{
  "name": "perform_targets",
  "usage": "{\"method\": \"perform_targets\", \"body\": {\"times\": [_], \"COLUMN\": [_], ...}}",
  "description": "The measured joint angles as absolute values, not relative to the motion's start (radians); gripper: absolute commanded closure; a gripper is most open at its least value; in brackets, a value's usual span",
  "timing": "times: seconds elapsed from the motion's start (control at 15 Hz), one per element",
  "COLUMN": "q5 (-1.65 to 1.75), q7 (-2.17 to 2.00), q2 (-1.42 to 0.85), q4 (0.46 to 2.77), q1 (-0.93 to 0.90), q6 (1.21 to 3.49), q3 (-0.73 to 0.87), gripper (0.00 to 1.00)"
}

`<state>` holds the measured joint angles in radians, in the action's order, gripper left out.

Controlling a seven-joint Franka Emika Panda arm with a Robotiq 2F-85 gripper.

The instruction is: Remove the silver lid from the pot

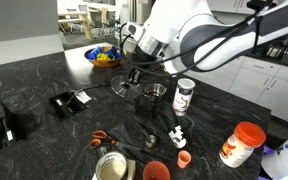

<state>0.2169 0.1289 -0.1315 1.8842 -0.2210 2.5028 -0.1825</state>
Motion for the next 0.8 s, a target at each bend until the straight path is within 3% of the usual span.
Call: {"method": "perform_targets", "body": {"times": [0.8], "q5": [0.224], "q7": [0.326], "q2": [-0.315], "q4": [1.85], "q1": [-0.237], "q6": [2.557], "q3": [-0.221], "gripper": [0.99]}}
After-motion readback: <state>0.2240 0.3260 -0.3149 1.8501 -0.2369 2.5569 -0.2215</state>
